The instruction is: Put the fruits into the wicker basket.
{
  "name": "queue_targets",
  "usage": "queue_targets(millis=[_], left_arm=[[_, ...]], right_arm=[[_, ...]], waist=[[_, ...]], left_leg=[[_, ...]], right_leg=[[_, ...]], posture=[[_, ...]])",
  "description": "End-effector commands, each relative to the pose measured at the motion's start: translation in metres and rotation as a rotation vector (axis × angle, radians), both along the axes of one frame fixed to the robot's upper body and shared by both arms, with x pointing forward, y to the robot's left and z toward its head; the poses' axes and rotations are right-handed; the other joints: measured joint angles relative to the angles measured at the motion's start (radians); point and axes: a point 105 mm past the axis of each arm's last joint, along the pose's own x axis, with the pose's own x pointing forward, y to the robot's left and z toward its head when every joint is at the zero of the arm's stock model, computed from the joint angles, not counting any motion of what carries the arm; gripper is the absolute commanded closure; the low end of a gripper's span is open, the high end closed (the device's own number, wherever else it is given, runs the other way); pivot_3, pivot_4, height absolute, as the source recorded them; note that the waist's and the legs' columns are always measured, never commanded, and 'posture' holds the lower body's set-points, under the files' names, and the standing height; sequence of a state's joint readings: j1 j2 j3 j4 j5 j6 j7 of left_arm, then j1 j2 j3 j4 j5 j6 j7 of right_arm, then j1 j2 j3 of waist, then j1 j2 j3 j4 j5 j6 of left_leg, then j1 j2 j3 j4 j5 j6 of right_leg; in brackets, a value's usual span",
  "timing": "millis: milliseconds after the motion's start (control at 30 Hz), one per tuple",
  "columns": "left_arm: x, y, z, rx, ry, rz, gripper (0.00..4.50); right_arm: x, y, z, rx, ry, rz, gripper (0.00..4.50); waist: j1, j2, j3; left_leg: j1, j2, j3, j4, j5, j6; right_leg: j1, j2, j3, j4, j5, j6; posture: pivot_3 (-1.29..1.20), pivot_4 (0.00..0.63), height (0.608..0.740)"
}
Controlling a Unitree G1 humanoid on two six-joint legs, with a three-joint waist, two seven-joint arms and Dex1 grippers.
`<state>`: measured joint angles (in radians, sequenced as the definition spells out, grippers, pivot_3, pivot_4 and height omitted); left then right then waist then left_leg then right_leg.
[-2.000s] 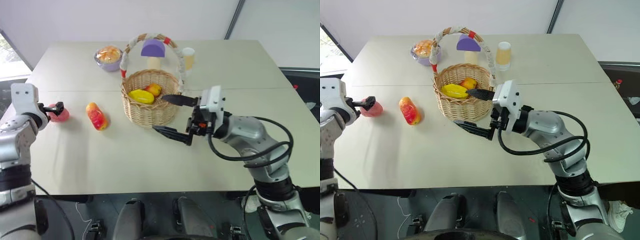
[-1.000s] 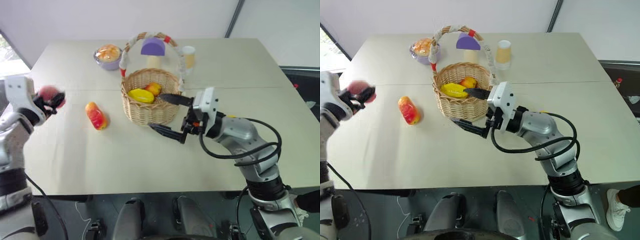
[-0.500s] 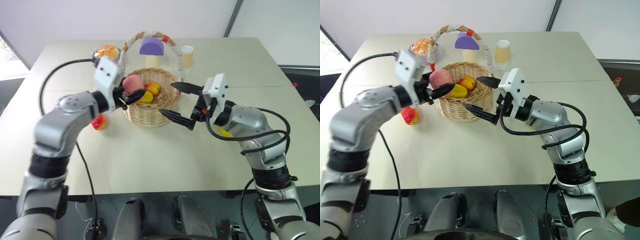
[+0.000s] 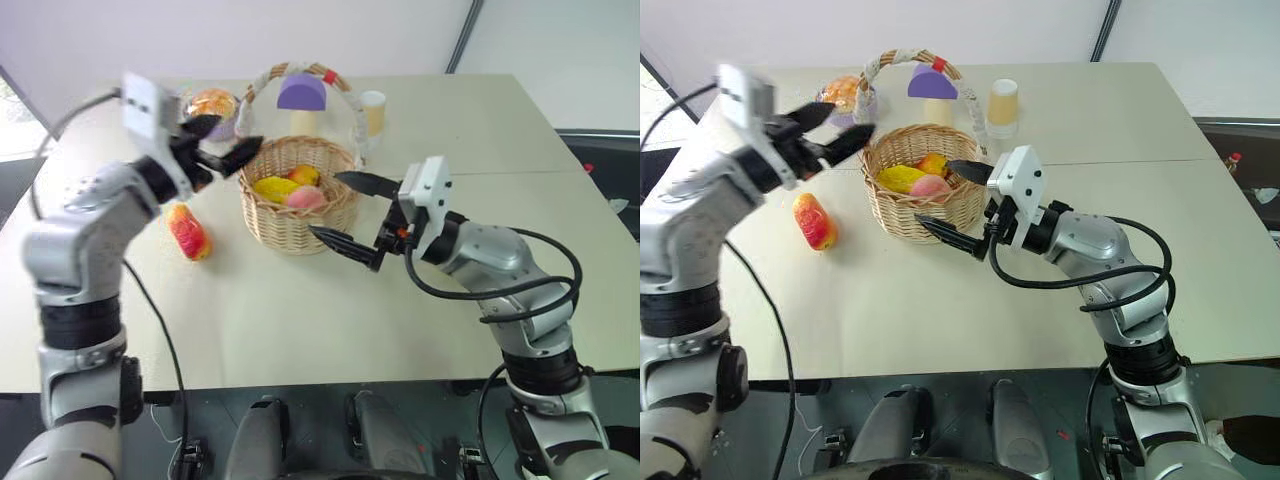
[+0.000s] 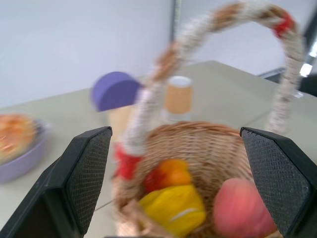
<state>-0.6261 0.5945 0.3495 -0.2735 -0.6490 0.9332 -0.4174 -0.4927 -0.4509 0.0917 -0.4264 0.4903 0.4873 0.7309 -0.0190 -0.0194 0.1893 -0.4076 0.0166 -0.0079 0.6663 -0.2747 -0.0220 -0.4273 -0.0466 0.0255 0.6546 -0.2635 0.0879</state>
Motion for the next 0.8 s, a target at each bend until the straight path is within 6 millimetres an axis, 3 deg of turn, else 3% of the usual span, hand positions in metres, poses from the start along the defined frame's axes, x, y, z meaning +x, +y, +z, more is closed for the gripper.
queue_targets(millis=[33,133,267,433,500,800], left_arm=[[-0.014,0.028,0.003,-0.053,0.032,0.164,0.08],[-0.011,0.043,-0.016,-0.055,0.148,0.349,0.08],[-0.011,0.062,-0.06,-0.028,0.374,0.571,0.08],[-0.009,0.08,-0.088,-0.011,0.554,0.767,0.08],[-0.004,0.076,-0.095,0.045,0.6,0.79,0.08],[0.02,0.054,-0.104,0.006,0.646,0.718,0.08]], right_arm=[[-0.005,0.004,0.007,0.024,-0.039,0.051,0.0],[-0.005,0.01,0.006,0.026,-0.035,0.085,0.0],[-0.006,0.017,0.008,0.031,-0.04,0.125,0.0],[-0.006,0.021,0.008,0.029,-0.043,0.144,0.0],[-0.007,0.021,0.007,0.027,-0.045,0.141,0.0],[-0.013,0.018,0.001,0.033,-0.03,0.112,0.0]], waist=[[0.002,0.0,0.0],[0.008,-0.001,0.0],[0.006,-0.001,0.0],[0.004,-0.001,0.0],[0.004,-0.001,0.0],[0.005,-0.002,-0.001]], left_leg=[[0.0,0.0,0.0,0.0,0.0,0.0],[0.0,0.0,-0.002,0.001,0.0,0.0],[0.0,-0.002,-0.002,0.001,0.0,0.0],[0.0,-0.002,-0.002,0.001,0.0,-0.001],[0.0,-0.002,-0.002,0.001,0.0,-0.001],[0.0,-0.003,-0.002,0.001,0.001,-0.002]], right_leg=[[0.0,0.0,0.0,0.0,0.0,0.0],[0.001,-0.001,-0.001,0.001,0.0,0.0],[0.001,-0.002,0.0,0.001,0.0,0.001],[0.001,0.0,-0.001,0.002,0.0,0.0],[0.0,0.0,-0.001,0.002,0.0,0.0],[0.0,-0.002,-0.001,0.003,0.0,0.0]], posture=[[0.0,0.15,0.74],[0.0,0.15,0.74],[0.0,0.15,0.74],[0.0,0.15,0.74],[0.0,0.15,0.74],[0.0,0.15,0.74]])
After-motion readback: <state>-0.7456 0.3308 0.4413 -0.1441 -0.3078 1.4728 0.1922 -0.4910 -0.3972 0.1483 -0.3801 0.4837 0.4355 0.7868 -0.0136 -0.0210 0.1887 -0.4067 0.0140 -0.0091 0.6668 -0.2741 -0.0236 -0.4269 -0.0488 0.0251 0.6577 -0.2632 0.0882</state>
